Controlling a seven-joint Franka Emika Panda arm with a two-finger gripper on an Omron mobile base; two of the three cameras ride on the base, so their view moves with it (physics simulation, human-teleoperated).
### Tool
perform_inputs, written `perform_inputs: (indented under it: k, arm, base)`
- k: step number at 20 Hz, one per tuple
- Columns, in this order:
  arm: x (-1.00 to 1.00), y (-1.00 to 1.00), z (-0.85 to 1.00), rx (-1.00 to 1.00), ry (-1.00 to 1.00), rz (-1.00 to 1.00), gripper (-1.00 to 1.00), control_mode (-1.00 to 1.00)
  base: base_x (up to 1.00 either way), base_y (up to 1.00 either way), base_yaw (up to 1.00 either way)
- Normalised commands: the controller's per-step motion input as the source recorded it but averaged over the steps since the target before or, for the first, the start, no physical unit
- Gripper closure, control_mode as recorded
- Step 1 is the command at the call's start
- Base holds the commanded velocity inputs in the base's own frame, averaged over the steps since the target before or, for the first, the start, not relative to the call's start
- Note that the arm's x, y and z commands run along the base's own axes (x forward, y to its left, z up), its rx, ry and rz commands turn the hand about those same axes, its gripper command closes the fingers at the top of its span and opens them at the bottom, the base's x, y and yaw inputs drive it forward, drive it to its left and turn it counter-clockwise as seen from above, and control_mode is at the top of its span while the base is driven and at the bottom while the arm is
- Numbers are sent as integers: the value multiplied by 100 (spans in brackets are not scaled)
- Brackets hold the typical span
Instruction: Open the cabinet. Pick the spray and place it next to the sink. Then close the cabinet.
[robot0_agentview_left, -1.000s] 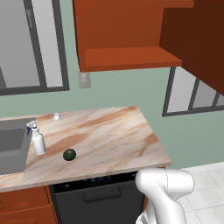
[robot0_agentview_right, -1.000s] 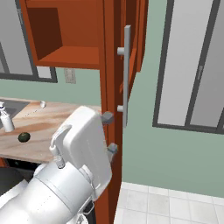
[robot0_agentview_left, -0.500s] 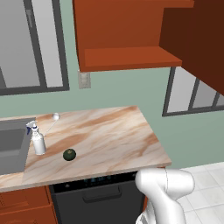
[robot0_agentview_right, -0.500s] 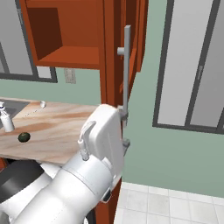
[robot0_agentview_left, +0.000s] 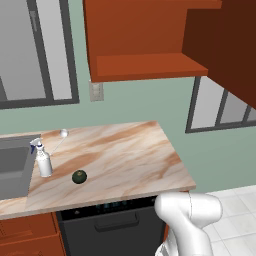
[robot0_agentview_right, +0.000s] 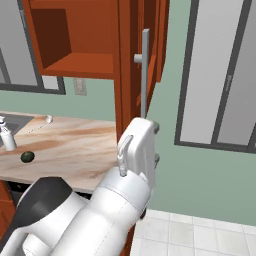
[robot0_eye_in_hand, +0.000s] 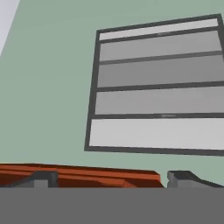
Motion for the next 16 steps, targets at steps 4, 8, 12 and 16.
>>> perform_inputs:
  k: [4, 8, 12, 16]
  arm:
    - [32, -21, -11, -2, 0, 5, -100, -100]
    - [31, -24, -11, -4, 0, 3, -100, -100]
    - [29, -24, -11, -7, 0, 3, -100, -100]
    - [29, -17, -15, -9, 0, 3, -100, -100]
  base:
    - [0, 0, 0]
    - [0, 0, 0]
    - [0, 0, 0]
    - [0, 0, 0]
